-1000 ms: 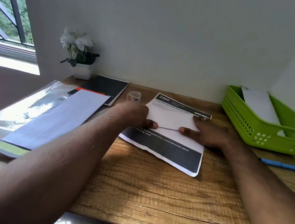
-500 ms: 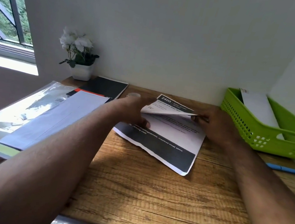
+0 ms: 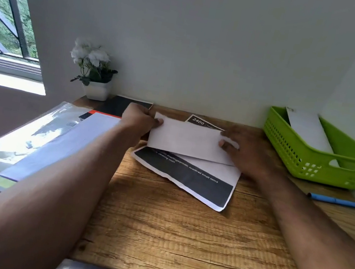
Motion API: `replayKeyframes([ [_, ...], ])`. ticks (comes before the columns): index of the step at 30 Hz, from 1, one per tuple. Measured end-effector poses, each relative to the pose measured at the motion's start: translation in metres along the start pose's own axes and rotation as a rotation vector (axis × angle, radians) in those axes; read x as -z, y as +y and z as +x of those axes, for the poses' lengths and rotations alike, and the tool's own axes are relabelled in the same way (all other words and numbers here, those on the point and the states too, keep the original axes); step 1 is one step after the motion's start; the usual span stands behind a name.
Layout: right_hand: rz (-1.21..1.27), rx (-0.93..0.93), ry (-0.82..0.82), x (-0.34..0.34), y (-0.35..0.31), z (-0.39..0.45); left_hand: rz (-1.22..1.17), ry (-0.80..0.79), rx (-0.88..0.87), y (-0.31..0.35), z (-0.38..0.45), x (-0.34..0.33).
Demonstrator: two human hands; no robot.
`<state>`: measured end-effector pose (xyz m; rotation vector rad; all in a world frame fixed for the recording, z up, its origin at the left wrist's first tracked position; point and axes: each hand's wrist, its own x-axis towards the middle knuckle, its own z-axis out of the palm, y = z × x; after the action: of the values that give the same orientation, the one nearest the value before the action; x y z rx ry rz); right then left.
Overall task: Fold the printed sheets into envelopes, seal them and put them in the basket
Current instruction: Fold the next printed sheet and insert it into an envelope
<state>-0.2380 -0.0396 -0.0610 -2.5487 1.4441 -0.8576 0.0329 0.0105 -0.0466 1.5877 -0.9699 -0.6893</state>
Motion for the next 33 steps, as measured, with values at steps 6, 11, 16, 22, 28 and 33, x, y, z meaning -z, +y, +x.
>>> replayKeyframes([
  [6, -0.073, -0.032, -0.463, -0.011, -0.006, -0.001, 0.617, -0.013, -0.061, 0.000, 0.001, 0.007],
  [11, -0.178, -0.023, -0.510, -0.012, -0.008, 0.000, 1.013, 0.068, -0.352, 0.009, -0.018, -0.009],
  [16, -0.214, -0.066, -0.523, -0.013, -0.013, 0.002, 1.080, -0.309, -0.542, 0.009, -0.049, -0.073],
  [22, -0.318, -0.072, -0.544, -0.015, -0.012, 0.004, 1.099, -0.505, -0.408, -0.002, -0.038, -0.082],
  [28, -0.309, -0.195, -0.555, -0.011, -0.012, 0.001, 1.126, -0.521, -0.247, -0.002, -0.035, -0.071],
  [33, -0.279, -0.299, -0.557, 0.005, 0.002, -0.003, 1.131, -0.463, -0.071, -0.006, -0.027, -0.050],
])
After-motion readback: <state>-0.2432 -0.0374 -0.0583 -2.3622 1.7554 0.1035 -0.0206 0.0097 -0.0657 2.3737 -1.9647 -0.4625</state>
